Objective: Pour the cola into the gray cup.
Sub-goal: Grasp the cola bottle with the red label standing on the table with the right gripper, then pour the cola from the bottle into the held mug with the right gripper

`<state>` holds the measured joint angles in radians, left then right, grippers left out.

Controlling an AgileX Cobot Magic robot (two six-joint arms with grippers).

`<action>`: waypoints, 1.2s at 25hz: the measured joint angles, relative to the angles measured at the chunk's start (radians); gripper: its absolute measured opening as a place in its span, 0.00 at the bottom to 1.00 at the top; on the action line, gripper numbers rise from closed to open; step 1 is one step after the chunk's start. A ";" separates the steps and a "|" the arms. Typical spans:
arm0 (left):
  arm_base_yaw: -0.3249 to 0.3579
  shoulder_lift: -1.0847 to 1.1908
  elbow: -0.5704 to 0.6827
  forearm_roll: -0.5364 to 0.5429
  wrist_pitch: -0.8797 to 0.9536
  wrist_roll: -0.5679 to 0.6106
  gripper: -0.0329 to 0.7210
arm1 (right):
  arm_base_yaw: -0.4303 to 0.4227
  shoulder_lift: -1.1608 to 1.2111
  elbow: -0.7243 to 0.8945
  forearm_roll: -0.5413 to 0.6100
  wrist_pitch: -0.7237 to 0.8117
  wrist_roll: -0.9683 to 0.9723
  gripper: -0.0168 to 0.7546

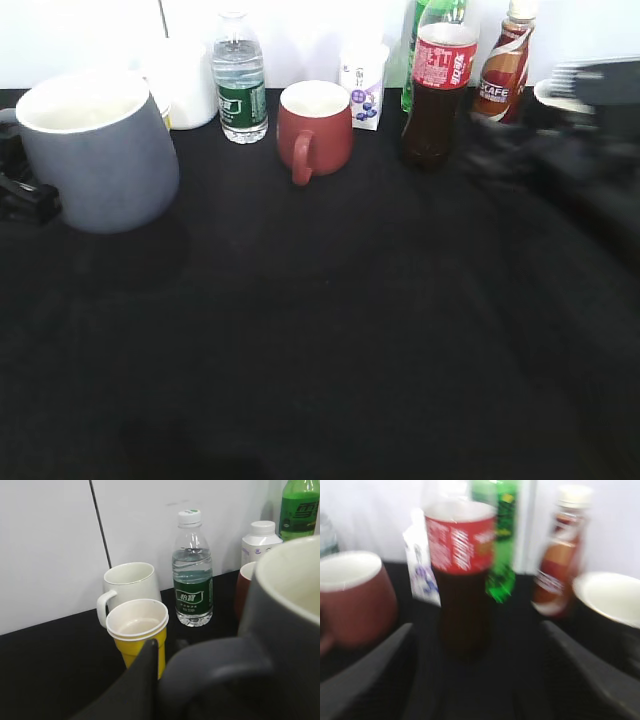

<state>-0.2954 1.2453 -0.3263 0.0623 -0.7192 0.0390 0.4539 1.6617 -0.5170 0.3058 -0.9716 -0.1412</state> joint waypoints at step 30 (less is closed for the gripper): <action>-0.003 0.030 0.000 0.008 -0.031 -0.002 0.12 | -0.010 0.189 -0.259 -0.250 -0.163 -0.023 0.52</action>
<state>-0.2988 1.2749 -0.3263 0.0706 -0.7499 0.0369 0.4441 1.8506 -0.7764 0.0554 -1.1345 -0.1642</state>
